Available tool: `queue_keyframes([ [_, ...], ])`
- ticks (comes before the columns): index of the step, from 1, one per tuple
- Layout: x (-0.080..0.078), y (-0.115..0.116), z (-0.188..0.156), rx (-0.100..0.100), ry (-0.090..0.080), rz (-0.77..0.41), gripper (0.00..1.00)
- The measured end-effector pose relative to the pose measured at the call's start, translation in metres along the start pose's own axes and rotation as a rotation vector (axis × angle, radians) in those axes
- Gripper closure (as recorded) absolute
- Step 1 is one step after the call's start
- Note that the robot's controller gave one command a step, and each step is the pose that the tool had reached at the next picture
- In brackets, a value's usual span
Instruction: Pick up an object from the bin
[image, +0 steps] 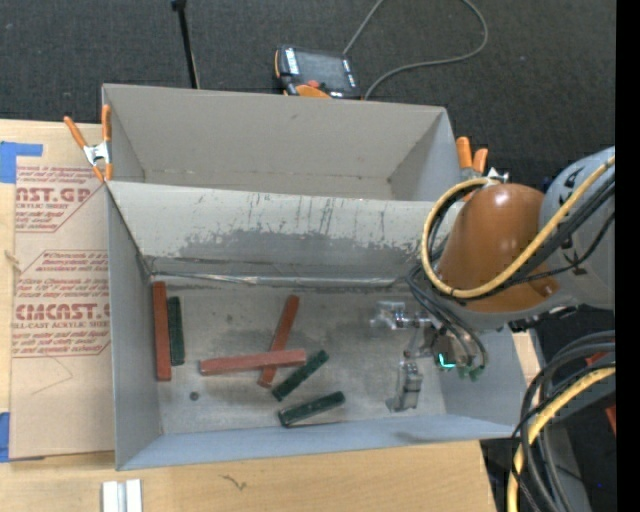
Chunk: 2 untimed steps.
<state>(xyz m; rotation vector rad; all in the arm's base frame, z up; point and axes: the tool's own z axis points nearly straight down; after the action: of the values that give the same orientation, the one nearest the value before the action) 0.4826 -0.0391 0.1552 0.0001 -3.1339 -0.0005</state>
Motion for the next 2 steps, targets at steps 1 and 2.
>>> queue_keyframes([
  [1, -0.017, 0.033, 0.088, -0.002, -0.003, 0.217, 0.00],
  [2, -0.006, 0.114, 0.084, -0.002, -0.016, -0.061, 0.00],
])
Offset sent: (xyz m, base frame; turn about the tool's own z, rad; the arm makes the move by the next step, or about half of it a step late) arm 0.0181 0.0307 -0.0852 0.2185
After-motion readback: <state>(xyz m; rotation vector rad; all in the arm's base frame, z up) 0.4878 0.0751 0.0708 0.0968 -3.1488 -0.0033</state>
